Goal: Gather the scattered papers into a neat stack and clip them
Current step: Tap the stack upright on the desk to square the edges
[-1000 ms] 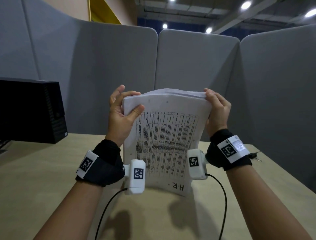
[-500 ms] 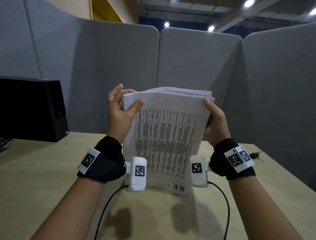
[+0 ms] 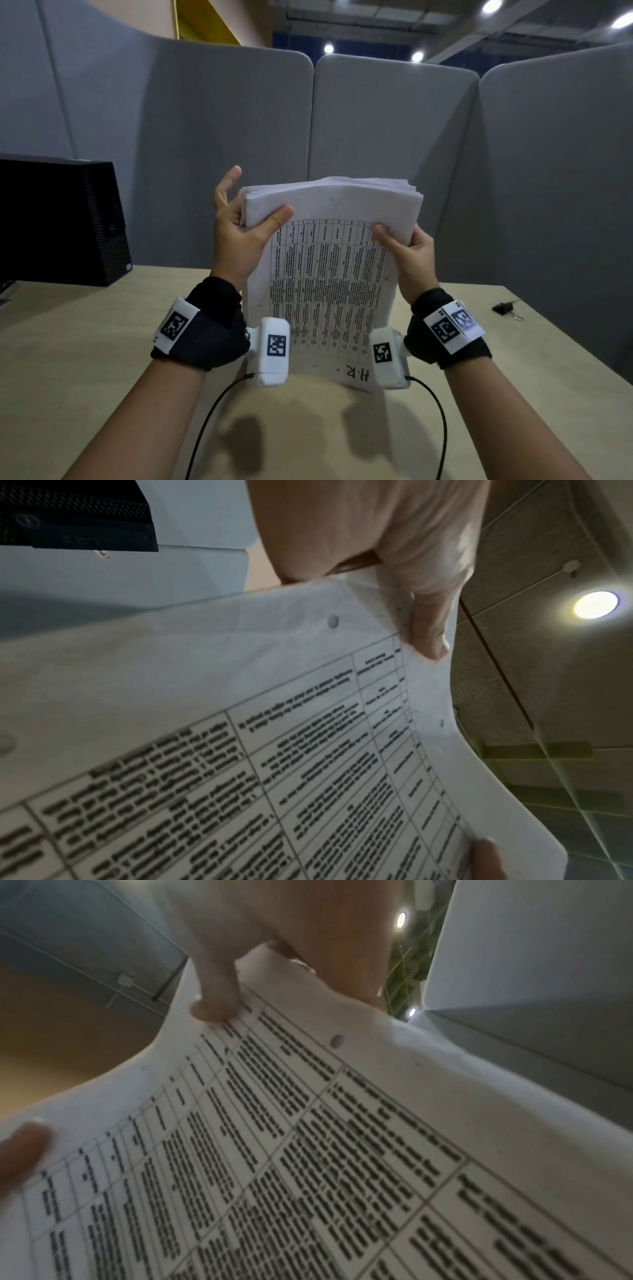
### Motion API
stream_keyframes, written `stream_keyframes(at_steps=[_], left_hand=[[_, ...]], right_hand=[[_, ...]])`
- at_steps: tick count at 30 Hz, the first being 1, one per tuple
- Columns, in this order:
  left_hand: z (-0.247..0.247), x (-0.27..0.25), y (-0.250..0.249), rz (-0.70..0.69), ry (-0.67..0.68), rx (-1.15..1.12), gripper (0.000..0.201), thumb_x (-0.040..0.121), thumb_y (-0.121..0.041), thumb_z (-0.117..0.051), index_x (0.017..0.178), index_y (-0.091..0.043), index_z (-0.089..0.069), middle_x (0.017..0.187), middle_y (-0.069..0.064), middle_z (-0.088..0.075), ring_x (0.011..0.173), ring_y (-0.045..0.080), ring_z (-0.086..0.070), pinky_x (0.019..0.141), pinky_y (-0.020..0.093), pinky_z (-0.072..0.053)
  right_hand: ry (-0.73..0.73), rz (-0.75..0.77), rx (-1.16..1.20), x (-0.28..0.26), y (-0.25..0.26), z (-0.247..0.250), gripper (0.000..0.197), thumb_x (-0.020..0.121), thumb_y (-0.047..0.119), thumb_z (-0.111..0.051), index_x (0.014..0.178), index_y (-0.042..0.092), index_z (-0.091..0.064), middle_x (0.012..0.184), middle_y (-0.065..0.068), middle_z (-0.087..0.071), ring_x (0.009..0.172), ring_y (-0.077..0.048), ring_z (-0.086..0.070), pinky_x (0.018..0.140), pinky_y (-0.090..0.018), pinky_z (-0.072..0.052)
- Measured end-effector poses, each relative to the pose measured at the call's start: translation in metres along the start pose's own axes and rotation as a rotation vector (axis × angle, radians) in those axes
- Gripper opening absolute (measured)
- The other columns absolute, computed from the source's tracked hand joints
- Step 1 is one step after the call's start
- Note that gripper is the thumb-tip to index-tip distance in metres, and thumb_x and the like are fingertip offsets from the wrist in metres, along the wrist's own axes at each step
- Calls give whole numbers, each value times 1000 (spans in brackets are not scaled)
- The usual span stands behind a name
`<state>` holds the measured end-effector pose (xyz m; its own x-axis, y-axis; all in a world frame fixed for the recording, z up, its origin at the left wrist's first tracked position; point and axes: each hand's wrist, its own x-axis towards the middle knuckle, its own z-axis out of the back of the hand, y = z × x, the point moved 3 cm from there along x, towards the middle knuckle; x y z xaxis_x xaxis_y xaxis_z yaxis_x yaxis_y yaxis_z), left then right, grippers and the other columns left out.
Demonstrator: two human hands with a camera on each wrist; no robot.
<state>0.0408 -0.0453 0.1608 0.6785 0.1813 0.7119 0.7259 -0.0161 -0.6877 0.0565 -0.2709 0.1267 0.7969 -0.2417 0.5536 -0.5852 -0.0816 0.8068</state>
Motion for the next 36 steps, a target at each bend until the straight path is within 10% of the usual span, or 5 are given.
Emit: stream_keyframes(at_steps=[7,14,19,27,36], left_hand=[[4,4,17,71,6,42,88,76,-10,-74,142,-27,-19,134,2,-36,118,14,-47,82,12,-50],[9,-3,43,486,67,-94,20,81,-17,-68,100,-14,-60,96,2,-67,89,16,-65,97,46,-49],[13,-8,36,373,-49,-246,13,83,-10,-65,95,-14,-62,96,3,-69,92,20,-67,90,43,-53],[21,-13,50,472,242,-138,100,49,-32,-83,134,-26,-29,116,1,-60,96,13,-64,85,36,-53],[26,-27,74,448,176,-153,92,43,-46,-87,122,-12,-51,106,0,-68,89,8,-69,78,29,-58]], right_hand=[[-36,-51,-23,-2,-6,1,78,36,75,-73,83,14,-63,101,-23,-63,69,-11,-70,58,-24,-56],[43,-174,-100,-5,-17,-4,101,48,22,-87,131,14,-30,116,-11,-57,105,-25,-61,89,-40,-53],[-1,-70,-61,-8,2,-10,25,71,7,-74,92,9,-62,92,-9,-66,92,-29,-64,73,-31,-59],[191,-236,-25,-17,-23,22,106,39,51,-87,127,7,-47,112,-11,-66,96,-24,-67,74,-34,-57],[159,-223,16,-23,-33,24,78,39,48,-88,105,14,-63,101,-6,-71,95,-27,-67,79,-38,-56]])
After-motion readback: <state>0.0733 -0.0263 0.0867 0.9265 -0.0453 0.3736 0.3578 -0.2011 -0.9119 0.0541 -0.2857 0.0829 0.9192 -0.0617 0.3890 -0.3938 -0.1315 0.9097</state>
